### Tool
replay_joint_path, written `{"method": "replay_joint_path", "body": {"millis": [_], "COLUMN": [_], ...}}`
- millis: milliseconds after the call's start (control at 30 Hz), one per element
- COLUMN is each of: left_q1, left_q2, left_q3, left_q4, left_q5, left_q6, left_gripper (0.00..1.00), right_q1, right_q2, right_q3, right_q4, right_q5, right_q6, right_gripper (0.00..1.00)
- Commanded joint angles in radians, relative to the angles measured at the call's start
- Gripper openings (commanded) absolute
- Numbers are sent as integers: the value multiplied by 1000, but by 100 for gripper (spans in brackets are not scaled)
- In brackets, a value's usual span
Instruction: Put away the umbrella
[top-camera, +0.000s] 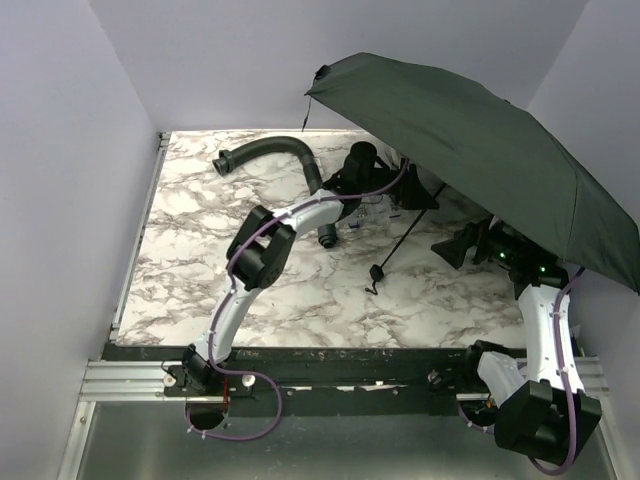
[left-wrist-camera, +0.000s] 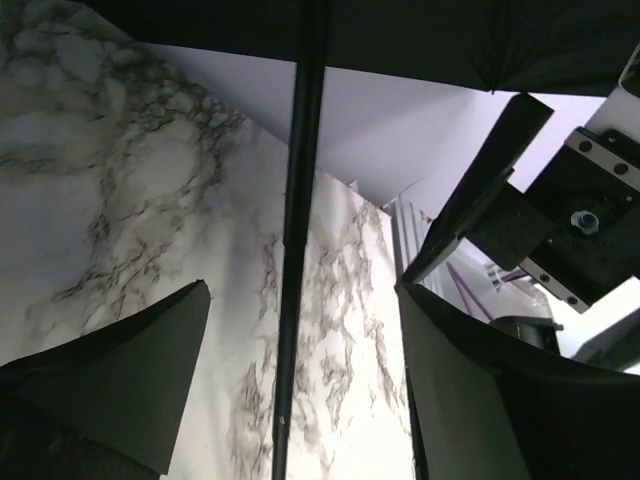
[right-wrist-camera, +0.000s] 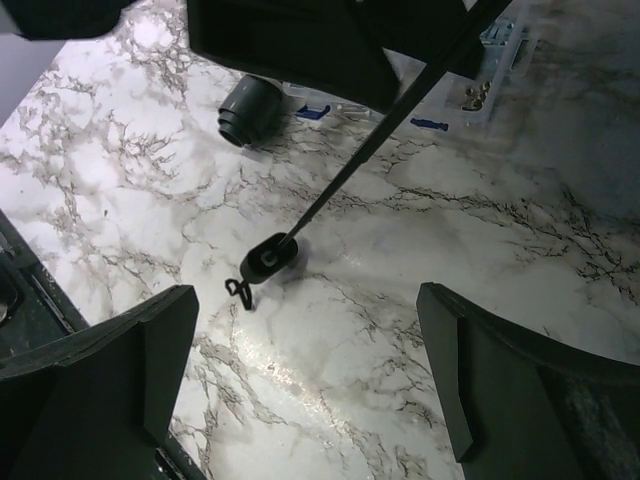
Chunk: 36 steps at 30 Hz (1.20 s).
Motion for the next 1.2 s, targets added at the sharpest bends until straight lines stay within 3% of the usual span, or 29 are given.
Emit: {"method": "replay_joint_path", "body": {"millis": [0,100,167,200,267,433,667,800,967,1033,1133,1167], "left_q1": [-27,-47,-51,-52,-50,-37,-34,-41,-63,-83,-114,-124], "left_q2": [130,173,185,184,174,36,-250,-391,-588,-671,-739,-757], "left_q3": [164,225,238,238,232,149,92,29,-166,-253,-330,-345], "left_q4": [155,175,187,188,195,232,47,25,20,38,47,38], "left_q5": [76,90,90,85,82,10,-183,-312,-508,-605,-706,-745], "left_q6": [-180,-211,-222,-226,-225,-196,2,43,62,63,54,62], "left_gripper": [74,61,39,21,2,0,0,0,0,0,0,0], "right_q1": [-17,-20,-22,-22,-25,-24,-23,-21,42,130,356,382], "right_q2": [14,15,12,9,5,-3,50,121,196,206,206,216], "right_q3": [13,14,14,14,17,52,276,400,566,606,598,592], "right_q4": [2,1,-2,-7,-16,-96,-389,-514,-467,-356,-147,-82], "right_q5": [-66,-75,-80,-83,-93,-129,-219,-280,-360,-335,-244,-277], "right_q6": [-17,-19,-21,-27,-35,-120,-304,-351,-190,-48,207,273], "right_gripper": [100,100,100,100,100,99,98,98,98,98,98,98]}}
